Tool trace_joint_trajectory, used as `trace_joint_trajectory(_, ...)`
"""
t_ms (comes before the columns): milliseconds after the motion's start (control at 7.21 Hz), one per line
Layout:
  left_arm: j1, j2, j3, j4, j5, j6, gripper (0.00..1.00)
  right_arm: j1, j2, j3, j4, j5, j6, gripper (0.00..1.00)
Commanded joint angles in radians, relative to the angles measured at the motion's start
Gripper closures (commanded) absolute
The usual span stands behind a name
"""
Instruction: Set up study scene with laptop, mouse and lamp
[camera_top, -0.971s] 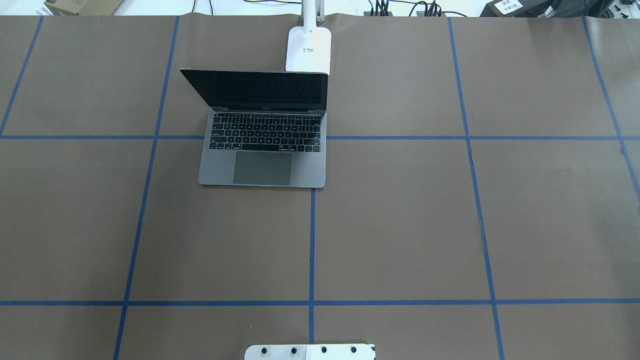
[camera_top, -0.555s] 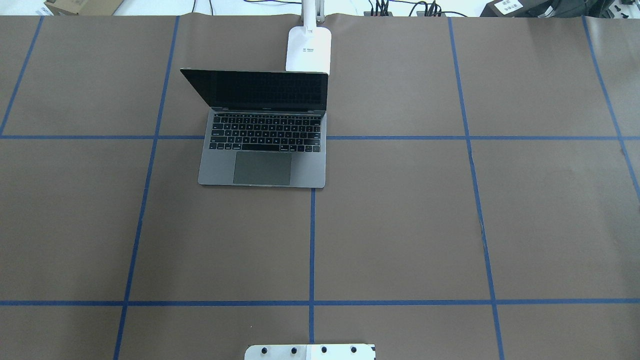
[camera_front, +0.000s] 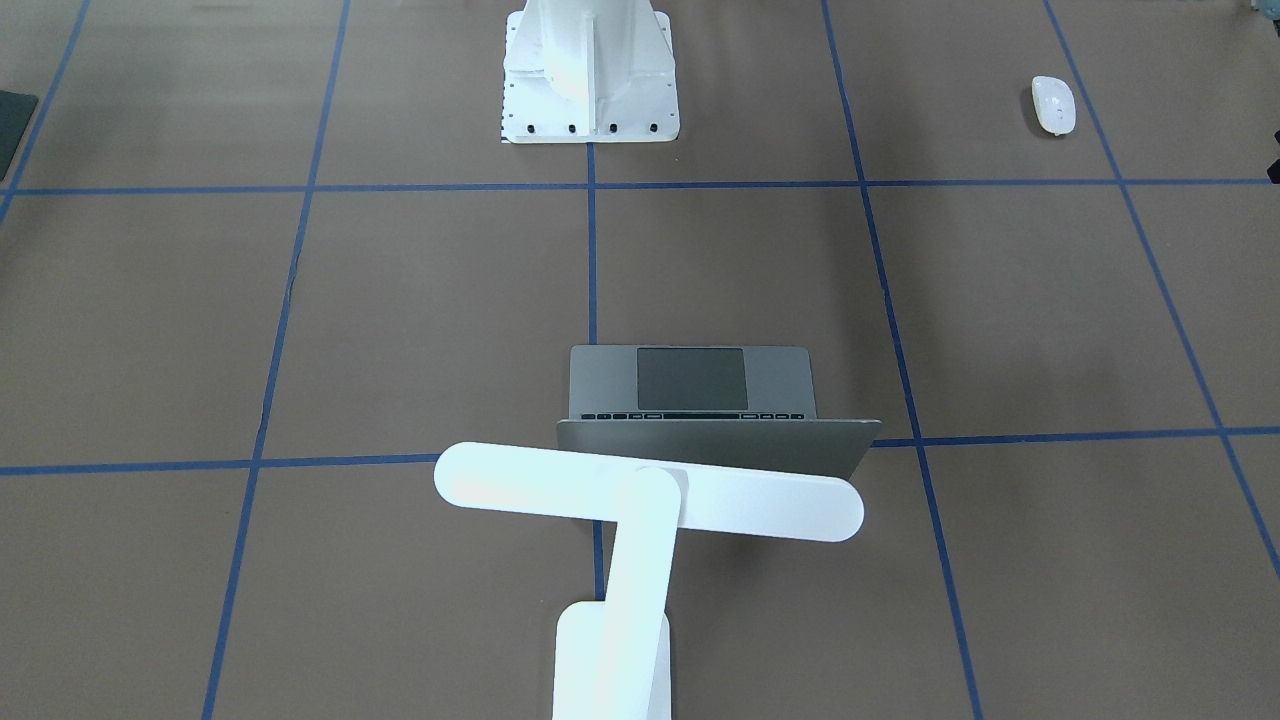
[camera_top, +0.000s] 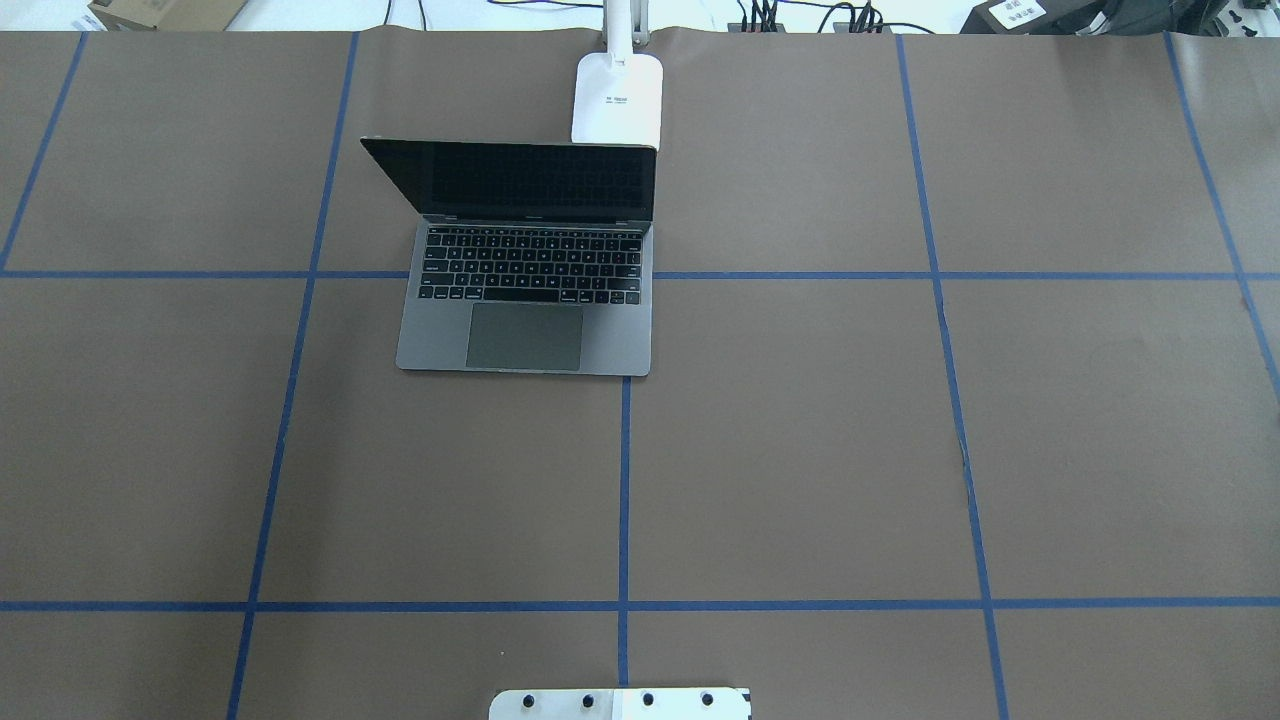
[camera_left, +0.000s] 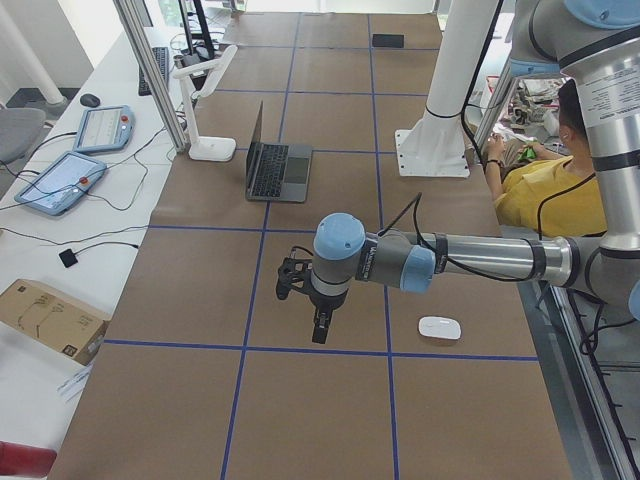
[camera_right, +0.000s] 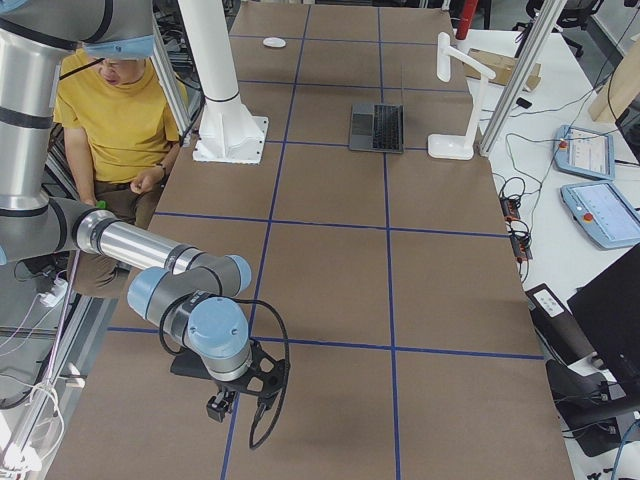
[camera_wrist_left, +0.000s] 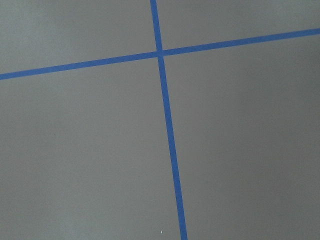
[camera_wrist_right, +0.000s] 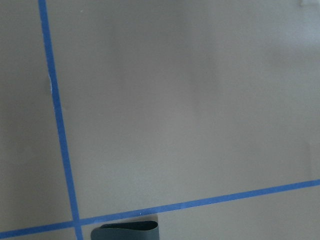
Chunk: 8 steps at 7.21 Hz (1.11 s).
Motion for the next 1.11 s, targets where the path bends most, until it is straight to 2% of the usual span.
trace_joint_trajectory(0,-0.004,0.000,0.007,0.001,-0.001,0.003,0.00,0.074,-0.037,-0.003,-0.010,0.038,0.278,0.00)
trace_joint_trajectory(277,-0.010,0.003,0.015,0.000,-0.042,0.002,0.00,0.074,-0.075,-0.002,-0.011,0.145,0.616,0.00)
trace_joint_trajectory(555,-0.015,0.028,0.009,-0.008,-0.044,0.003,0.00,0.095,-0.074,0.006,-0.007,0.250,0.737,0.00)
trace_joint_trajectory(832,-0.015,0.028,0.014,-0.008,-0.039,0.002,0.00,0.046,-0.040,0.013,-0.002,0.217,0.974,0.00)
trace_joint_trajectory(971,-0.015,0.028,0.017,-0.008,-0.039,0.002,0.00,0.000,-0.039,0.015,-0.001,0.188,0.987,0.00)
